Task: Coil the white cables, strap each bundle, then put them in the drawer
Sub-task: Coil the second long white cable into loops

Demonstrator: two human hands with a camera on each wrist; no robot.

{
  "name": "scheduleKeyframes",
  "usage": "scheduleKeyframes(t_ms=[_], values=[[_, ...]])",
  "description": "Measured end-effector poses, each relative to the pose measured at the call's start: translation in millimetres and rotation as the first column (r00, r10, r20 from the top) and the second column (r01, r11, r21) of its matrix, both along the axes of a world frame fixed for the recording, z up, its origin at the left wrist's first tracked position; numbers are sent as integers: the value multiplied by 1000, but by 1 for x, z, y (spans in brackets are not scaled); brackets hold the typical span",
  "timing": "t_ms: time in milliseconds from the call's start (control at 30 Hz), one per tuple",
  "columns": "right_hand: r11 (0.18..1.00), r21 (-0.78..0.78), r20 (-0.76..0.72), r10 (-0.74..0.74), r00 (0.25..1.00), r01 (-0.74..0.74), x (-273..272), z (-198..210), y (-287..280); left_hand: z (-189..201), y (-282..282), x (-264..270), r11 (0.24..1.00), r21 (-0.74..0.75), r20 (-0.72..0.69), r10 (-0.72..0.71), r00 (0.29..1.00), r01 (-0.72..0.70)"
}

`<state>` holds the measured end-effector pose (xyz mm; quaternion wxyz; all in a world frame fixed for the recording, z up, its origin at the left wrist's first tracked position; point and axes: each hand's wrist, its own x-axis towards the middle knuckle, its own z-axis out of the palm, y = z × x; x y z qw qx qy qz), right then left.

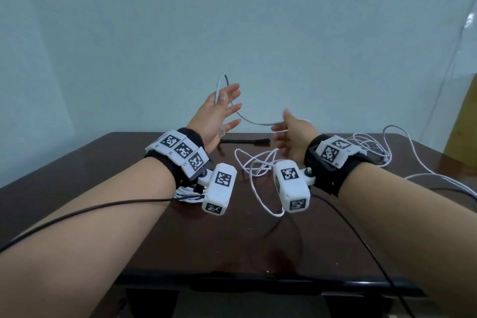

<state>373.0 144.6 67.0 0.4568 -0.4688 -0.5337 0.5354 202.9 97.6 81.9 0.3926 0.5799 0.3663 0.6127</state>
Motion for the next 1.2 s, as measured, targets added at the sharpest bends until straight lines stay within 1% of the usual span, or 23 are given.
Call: scheduleKeyframes(t_ms=[33,67,100,133,167,200,233,267,333,400,433,467,533,600,633,667,700,767,867,933,1000,1100,1200], values=[[1000,-9,-42,-2,999,2,0,4,-1,0,0,0,1000,4,-13,3,1000,-3],[999,19,-9,26,1000,-26,0,6,0,1,1,1,1000,9,-32,10,999,-10],[993,86,104,66,992,-75,-2,7,-1,1,2,3,1000,12,-51,15,999,-15],[974,175,268,92,959,-142,-4,9,-4,-1,4,4,1000,16,-80,25,996,-24],[941,250,425,105,899,-228,-6,11,-9,-1,5,7,999,17,-110,30,993,-29],[901,299,538,113,836,-314,-9,13,-13,-2,6,9,999,8,-139,35,990,-35],[870,314,592,135,795,-381,-11,15,-18,-4,7,13,999,-13,-155,31,987,-33],[850,310,602,172,780,-427,-13,18,-22,-6,6,17,998,-49,-162,27,986,-35],[833,276,591,247,768,-480,-15,22,-26,-10,4,25,988,-144,-188,25,982,-53],[844,231,586,276,762,-484,-13,25,-27,-15,6,27,973,-218,-272,19,962,-81],[860,240,602,232,764,-450,-11,26,-27,-16,7,26,967,-241,-300,4,954,-80],[876,280,628,141,765,-392,-8,28,-27,-17,8,24,963,-261,-301,-17,953,-65],[877,413,653,-99,750,-244,-2,29,-23,-18,8,21,949,-316,-240,-82,967,2],[835,541,593,-296,749,-99,6,25,-17,-17,5,17,923,-374,-150,-162,975,95],[805,591,534,-340,775,-54,9,22,-15,-16,5,17,909,-388,-99,-203,974,149],[778,627,474,-345,810,-35,12,18,-13,-17,4,16,898,-389,-51,-242,969,204],[761,648,436,-326,839,-42,13,15,-10,-17,3,17,889,-380,-2,-278,960,257],[769,626,447,-216,868,-131,14,9,-6,-17,2,21,867,-352,98,-340,935,352],[834,460,503,36,863,-303,12,4,-7,-13,1,26,827,-319,244,-401,883,464],[871,378,445,125,887,-313,13,2,-5,-9,0,26,805,-308,288,-430,856,507],[884,366,384,140,913,-289,14,1,-3,-7,0,24,794,-301,312,-442,841,529],[865,427,313,133,941,-264,14,0,0,-7,1,21,811,-298,355,-396,847,504],[863,483,258,20,966,-146,12,4,1,-11,5,20,848,-300,373,-316,872,436]])
